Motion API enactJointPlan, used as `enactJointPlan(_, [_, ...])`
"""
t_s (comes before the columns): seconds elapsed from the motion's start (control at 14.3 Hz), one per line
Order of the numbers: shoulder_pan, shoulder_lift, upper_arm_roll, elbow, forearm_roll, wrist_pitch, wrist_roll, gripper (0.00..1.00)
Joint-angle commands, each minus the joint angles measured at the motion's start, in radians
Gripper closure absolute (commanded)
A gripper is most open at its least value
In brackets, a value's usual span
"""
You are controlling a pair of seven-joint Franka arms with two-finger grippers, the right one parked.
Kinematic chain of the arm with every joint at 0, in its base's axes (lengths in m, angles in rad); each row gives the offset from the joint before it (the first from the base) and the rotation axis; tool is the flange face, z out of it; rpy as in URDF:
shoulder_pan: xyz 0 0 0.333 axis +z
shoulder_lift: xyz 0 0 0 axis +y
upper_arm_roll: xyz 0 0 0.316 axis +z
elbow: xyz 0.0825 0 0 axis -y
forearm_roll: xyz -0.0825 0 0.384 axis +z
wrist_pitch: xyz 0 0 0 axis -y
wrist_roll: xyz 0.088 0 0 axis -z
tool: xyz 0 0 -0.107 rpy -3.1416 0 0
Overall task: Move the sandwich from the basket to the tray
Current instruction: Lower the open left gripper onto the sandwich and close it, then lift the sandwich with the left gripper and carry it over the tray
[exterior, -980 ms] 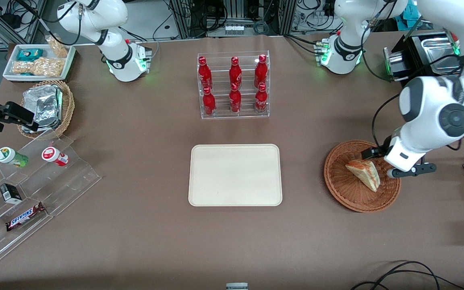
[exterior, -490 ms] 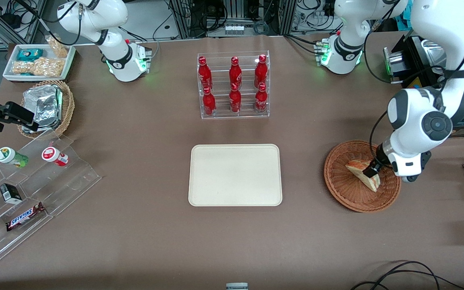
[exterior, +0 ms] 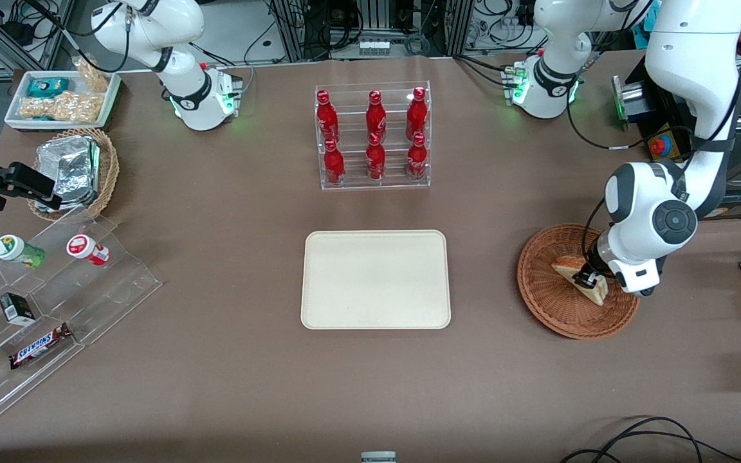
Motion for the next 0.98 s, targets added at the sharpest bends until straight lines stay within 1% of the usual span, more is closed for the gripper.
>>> enactJointPlan(0.0, [0.003, -0.020, -0.003, 0.062, 0.018, -0.113, 0.002, 0.96])
enactJointPlan(0.07, [0.003, -0.022, -0.005, 0.124, 0.033, -0.220, 0.025, 0.96])
enactJointPlan(0.21, [-0.011, -0.014, -0.009, 0.241, 0.039, -0.411, 0.059, 0.97])
enactJointPlan(0.28, [-0.025, -0.014, -0.011, 0.266, 0.038, -0.453, 0.063, 0.98])
enactJointPlan(0.35, [-0.052, -0.017, -0.012, 0.272, 0.035, -0.456, 0.060, 0.99])
enactJointPlan(0.49, [-0.120, -0.016, -0.015, 0.274, 0.022, -0.421, 0.069, 0.98])
enactJointPlan(0.63, [-0.179, 0.011, -0.060, 0.278, 0.018, -0.334, 0.179, 0.99])
enactJointPlan(0.7, [-0.199, 0.041, -0.093, 0.312, 0.019, -0.309, 0.228, 0.98])
enactJointPlan(0.77, [-0.227, 0.088, -0.122, 0.364, 0.019, -0.300, 0.231, 0.97])
enactJointPlan(0.84, [-0.271, 0.142, -0.144, 0.432, 0.019, -0.300, 0.208, 0.97])
enactJointPlan(0.91, [-0.319, 0.188, -0.146, 0.494, 0.021, -0.303, 0.183, 0.96])
